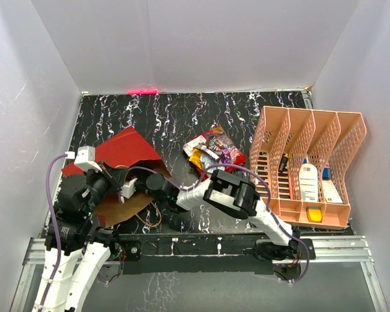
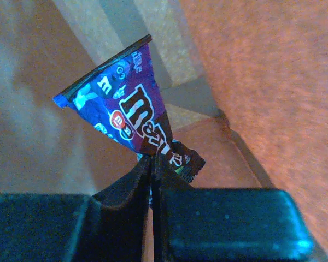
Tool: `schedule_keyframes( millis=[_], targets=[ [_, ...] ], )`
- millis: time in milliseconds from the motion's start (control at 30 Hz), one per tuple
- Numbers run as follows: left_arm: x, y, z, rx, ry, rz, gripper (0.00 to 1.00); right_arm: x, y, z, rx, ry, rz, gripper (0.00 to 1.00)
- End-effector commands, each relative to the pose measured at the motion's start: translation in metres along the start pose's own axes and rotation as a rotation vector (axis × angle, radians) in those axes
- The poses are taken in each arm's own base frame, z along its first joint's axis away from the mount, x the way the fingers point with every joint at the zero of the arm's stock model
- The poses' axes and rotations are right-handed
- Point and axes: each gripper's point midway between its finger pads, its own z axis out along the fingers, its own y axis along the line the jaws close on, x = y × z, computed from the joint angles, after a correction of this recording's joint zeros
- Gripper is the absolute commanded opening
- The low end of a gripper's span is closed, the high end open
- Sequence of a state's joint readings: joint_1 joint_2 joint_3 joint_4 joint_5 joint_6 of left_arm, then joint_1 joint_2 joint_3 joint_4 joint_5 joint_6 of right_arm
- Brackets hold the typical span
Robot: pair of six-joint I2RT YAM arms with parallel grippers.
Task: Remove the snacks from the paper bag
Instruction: Take out the snack from the paper bag, then place the snack at the center of the board, then adjust the paper bag at the center of the board.
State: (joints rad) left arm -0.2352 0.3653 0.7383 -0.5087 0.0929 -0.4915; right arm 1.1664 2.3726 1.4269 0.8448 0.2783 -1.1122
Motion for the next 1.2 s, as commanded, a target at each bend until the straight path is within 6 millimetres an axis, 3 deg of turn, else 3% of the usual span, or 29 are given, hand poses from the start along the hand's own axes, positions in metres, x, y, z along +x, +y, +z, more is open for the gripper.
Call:
schedule_keyframes(
  millis=[0, 267, 367, 433, 567, 667, 833, 933, 1033, 1167],
  targets=[
    [-0.006, -0.002, 0.000, 0.002, -0.015, 0.003, 0.00, -0.052, -0.052, -0.045, 0.141, -0.106, 0.211, 0.07],
    [-0.007, 0.000, 0.000, -0.008, -0.017, -0.001, 0.00, -0.078, -0.010, -0.157, -0.108, -0.147, 0.563, 0.07],
    [-0.007, 0.000, 0.000, -0.009, -0.018, -0.001, 0.00, -0.078, -0.015, -0.200, -0.173, -0.133, 0.718, 0.07],
    [-0.007, 0.000, 0.001, -0.010, -0.017, -0.002, 0.00, -0.068, -0.016, -0.227, -0.213, -0.085, 0.802, 0.07],
    [-0.006, 0.000, 0.002, -0.011, -0.008, -0.002, 0.00, -0.055, -0.044, -0.267, -0.196, -0.012, 0.924, 0.07],
    [-0.015, -0.003, 0.000, -0.023, -0.012, -0.009, 0.00, -0.032, -0.065, -0.282, -0.109, 0.108, 0.942, 0.07],
    [-0.062, -0.034, -0.003, 0.038, -0.060, -0.005, 0.00, -0.002, -0.117, -0.292, 0.191, 0.217, 1.048, 0.07],
    [-0.098, -0.051, -0.001, 0.034, -0.067, 0.028, 0.00, 0.006, -0.136, -0.286, 0.327, 0.225, 1.133, 0.07],
    [-0.128, -0.058, 0.015, -0.017, -0.042, 0.025, 0.00, 0.013, -0.150, -0.270, 0.378, 0.255, 1.216, 0.07],
    [-0.141, -0.058, 0.034, -0.062, -0.010, 0.021, 0.00, 0.029, -0.168, -0.262, 0.406, 0.306, 1.223, 0.07]
  ],
)
